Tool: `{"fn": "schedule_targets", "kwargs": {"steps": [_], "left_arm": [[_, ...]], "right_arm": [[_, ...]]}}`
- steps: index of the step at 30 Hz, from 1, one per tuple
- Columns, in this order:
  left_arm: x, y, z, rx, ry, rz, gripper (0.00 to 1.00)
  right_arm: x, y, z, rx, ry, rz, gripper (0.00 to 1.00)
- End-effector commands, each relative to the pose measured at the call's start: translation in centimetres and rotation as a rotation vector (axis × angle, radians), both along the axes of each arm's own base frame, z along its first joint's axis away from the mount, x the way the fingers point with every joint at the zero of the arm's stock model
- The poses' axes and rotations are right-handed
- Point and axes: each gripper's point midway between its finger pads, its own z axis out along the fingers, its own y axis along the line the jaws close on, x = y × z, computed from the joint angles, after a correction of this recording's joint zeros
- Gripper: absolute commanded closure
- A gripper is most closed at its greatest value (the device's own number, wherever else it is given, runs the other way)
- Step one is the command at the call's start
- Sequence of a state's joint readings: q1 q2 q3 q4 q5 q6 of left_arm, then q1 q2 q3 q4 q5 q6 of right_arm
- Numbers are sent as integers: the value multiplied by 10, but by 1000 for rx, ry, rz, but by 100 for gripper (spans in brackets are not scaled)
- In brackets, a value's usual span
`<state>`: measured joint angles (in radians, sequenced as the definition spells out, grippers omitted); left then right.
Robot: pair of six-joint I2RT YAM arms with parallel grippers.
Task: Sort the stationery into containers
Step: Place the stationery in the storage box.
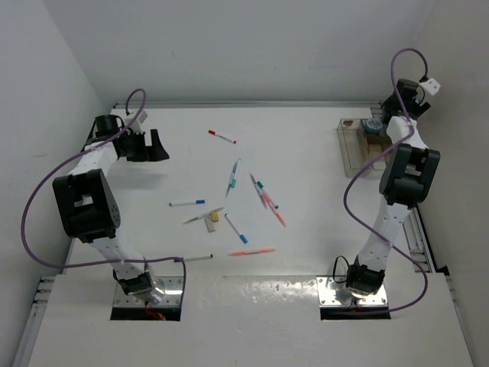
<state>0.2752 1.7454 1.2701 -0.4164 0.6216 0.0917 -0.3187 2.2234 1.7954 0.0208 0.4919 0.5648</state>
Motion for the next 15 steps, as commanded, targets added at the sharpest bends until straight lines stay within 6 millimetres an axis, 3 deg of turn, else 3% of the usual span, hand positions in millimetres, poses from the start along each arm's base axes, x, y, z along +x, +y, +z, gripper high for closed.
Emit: {"fn": "schedule_targets", "kwargs": {"steps": [1,15], "left_arm": [[3,-6,-2,-14,-8,-15,0],[3,-7,-11,-21,16,-15,0]], "right_arm": [[20,-16,50,-96,-157,-20,100],[26,-19,14,-119,-100,7,100]]}}
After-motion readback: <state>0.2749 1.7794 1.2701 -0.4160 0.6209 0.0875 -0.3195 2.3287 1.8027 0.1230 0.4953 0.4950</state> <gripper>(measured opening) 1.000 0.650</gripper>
